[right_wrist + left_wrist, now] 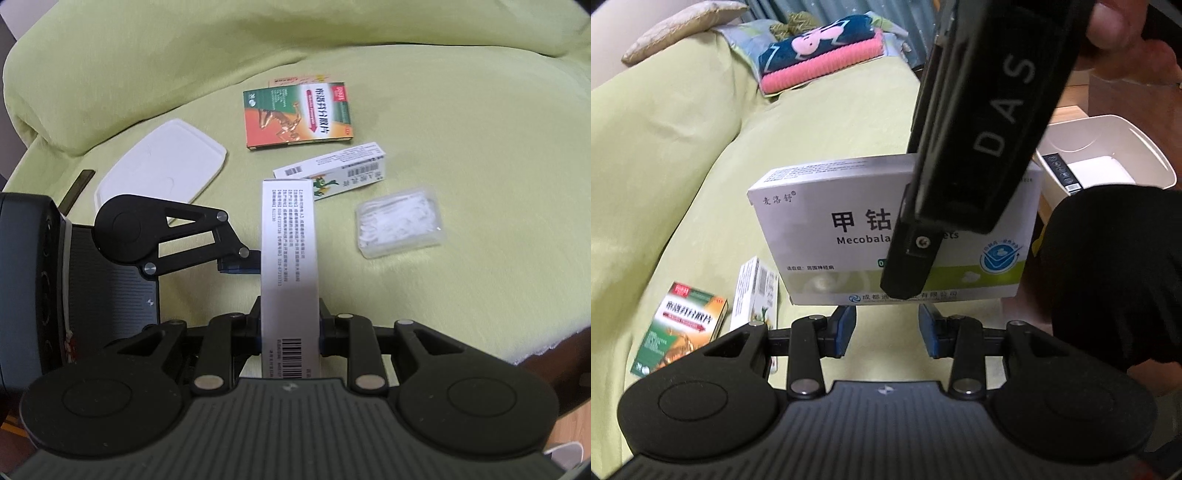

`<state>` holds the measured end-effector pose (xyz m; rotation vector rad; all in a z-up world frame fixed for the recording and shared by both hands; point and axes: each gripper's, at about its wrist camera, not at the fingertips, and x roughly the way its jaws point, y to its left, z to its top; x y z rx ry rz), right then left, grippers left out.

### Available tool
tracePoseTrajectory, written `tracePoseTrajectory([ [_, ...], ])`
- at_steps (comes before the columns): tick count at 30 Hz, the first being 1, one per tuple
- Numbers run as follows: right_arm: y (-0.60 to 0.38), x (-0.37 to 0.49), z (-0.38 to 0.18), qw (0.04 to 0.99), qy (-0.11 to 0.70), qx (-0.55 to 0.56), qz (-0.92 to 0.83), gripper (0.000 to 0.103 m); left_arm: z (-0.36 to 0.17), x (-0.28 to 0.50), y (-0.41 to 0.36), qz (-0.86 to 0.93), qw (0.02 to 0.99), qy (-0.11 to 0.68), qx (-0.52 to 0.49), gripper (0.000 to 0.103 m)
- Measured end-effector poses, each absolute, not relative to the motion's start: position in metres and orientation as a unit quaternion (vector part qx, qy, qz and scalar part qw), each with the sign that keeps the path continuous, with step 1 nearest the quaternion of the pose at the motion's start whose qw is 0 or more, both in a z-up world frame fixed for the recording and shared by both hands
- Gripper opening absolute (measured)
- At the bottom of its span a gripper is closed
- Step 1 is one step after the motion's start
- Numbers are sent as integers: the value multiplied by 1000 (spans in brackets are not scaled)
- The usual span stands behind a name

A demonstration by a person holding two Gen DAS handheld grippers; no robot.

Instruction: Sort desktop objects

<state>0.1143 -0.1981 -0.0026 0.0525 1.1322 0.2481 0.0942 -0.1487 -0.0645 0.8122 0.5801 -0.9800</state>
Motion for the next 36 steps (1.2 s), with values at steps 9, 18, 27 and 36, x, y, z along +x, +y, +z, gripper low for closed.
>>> tracePoseTrajectory([
  [9, -227, 79, 16, 854, 510, 49, 91, 22, -46, 81, -183, -465, 751, 242, 401, 45],
  [18, -257, 45, 27, 869, 487, 72, 54, 22, -45, 64, -226, -491, 727, 222, 425, 45],
  [27, -293, 15, 30, 877, 470, 99, 14, 22, -47, 42, -273, -520, 703, 200, 443, 45],
  [36, -333, -22, 29, 879, 457, 133, -35, 22, -55, 26, -320, -554, 671, 179, 459, 45],
])
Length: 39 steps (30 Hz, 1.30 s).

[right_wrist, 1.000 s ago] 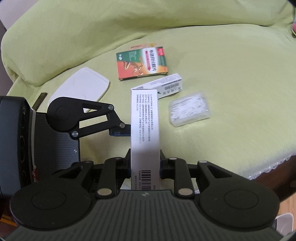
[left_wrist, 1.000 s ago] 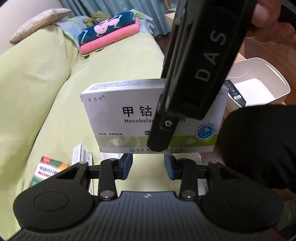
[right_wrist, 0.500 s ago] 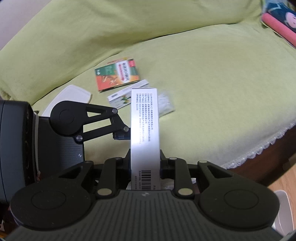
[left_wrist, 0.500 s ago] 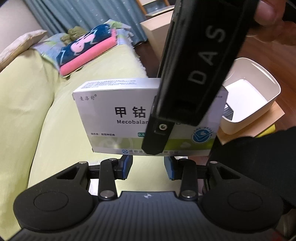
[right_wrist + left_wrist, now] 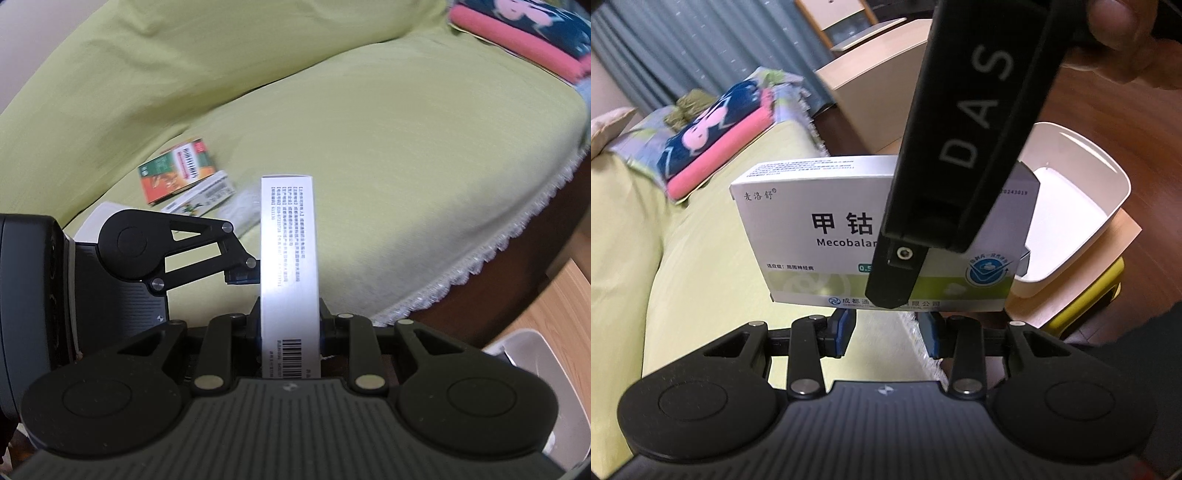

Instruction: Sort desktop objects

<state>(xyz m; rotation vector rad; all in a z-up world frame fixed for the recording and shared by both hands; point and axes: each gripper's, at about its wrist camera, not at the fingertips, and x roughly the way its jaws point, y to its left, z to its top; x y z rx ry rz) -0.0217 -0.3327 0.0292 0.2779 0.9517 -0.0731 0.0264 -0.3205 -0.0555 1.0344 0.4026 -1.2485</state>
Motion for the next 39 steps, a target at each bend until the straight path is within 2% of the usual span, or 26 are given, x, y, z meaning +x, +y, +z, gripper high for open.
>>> tracePoseTrajectory([
  [11, -386, -74, 26, 875, 439, 170, -116, 22, -72, 5, -391, -607, 619, 149, 475, 45],
  [22, -424, -124, -11, 860, 407, 239, -193, 22, -111, -5, -442, -640, 577, 149, 486, 45],
  [39, -450, -167, -66, 827, 387, 320, -253, 22, -167, -22, -460, -649, 548, 161, 503, 45],
])
